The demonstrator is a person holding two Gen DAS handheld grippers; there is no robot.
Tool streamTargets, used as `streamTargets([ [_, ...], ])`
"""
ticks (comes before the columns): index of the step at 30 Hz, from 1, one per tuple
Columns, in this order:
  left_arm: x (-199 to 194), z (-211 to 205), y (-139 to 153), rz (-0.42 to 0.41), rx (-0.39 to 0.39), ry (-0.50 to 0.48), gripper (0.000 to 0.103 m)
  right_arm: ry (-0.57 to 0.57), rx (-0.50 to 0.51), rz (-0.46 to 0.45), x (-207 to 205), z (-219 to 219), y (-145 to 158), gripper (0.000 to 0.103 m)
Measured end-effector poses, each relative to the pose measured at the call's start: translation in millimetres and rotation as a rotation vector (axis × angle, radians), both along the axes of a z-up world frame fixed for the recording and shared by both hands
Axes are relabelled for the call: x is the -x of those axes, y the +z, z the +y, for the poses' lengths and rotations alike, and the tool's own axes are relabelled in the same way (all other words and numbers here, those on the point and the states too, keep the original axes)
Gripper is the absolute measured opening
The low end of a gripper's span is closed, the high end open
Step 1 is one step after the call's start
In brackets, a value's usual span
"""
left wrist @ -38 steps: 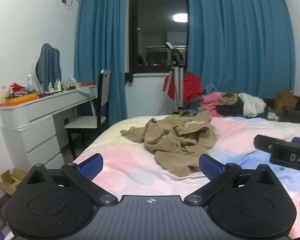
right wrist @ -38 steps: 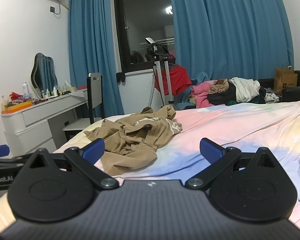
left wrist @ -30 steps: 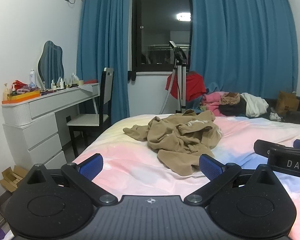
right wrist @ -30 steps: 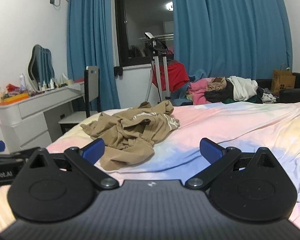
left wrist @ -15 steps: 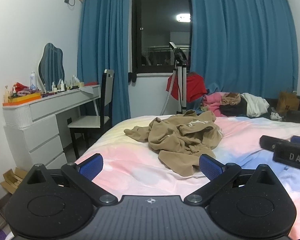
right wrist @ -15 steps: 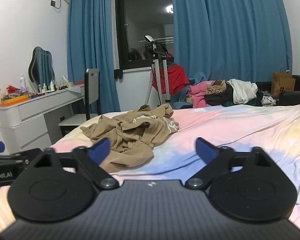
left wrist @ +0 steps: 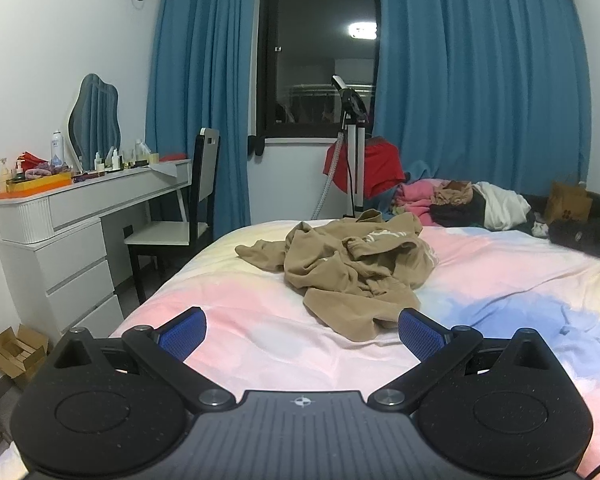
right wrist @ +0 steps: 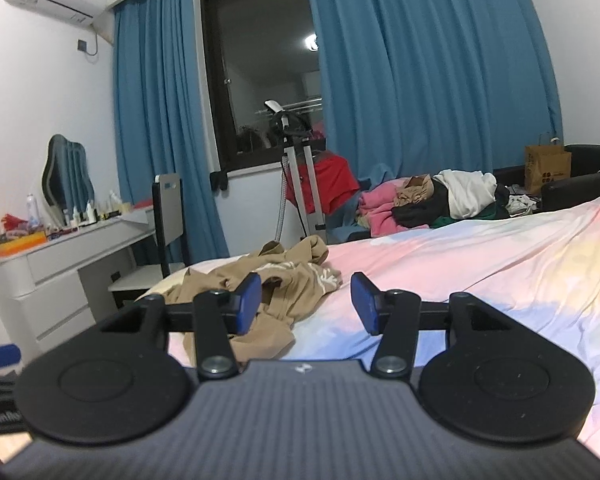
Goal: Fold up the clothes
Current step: 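Move both tools toward the crumpled tan T-shirt on the bed, then grasp the tan T-shirt edge with the left gripper while the right gripper approaches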
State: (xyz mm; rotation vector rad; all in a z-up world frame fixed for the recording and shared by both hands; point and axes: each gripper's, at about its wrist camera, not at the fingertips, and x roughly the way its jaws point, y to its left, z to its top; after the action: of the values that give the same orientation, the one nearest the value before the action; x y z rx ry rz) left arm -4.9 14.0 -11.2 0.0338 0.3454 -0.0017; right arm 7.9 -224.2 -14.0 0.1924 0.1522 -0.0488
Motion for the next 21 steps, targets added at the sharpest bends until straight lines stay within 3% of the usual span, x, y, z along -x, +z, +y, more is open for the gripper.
streamTargets([
  [2, -1.7, -0.2, -1.9, 0.006, -0.006, -0.004, 0.103, -0.005, -0.012, 0.008, 0.7, -1.8, 3.2, 0.053],
  [9, -14.2, -12.2, -19.9, 0.045, -0.041, -0.080, 0.103, -0.036, -0.042, 0.043, 3.5, -11.0, 11.4, 0.024],
  [17, -72.0, -50.6, -54.8, 0.134, -0.165, -0.195, 0.103, -0.047, -0.159, 0.086, -1.1, -37.9, 7.8, 0.022],
  [21, -108.3, -69.3, -71.1, 0.162, -0.182, -0.247, 0.103, -0.052, -0.224, 0.122, -10.2, -52.9, -0.7, 0.022],
])
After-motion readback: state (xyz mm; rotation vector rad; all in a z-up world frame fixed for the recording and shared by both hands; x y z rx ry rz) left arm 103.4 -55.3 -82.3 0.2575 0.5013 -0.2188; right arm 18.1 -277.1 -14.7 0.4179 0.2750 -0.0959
